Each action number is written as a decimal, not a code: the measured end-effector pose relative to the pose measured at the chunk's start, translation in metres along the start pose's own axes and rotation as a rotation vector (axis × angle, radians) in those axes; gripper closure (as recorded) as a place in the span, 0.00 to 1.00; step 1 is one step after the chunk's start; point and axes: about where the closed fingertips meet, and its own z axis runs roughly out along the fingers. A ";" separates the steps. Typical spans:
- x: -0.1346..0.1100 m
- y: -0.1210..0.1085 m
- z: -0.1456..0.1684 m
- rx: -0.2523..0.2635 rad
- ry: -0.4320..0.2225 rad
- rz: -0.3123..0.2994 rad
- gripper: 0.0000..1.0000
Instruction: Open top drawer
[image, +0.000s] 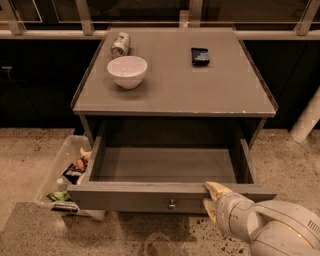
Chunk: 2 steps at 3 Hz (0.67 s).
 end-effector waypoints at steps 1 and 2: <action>-0.001 0.005 -0.001 -0.009 -0.003 0.001 1.00; -0.002 0.004 -0.002 -0.009 -0.003 0.002 1.00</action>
Offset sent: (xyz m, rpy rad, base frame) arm -0.1638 -0.0476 -0.0634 0.0675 0.2302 0.1266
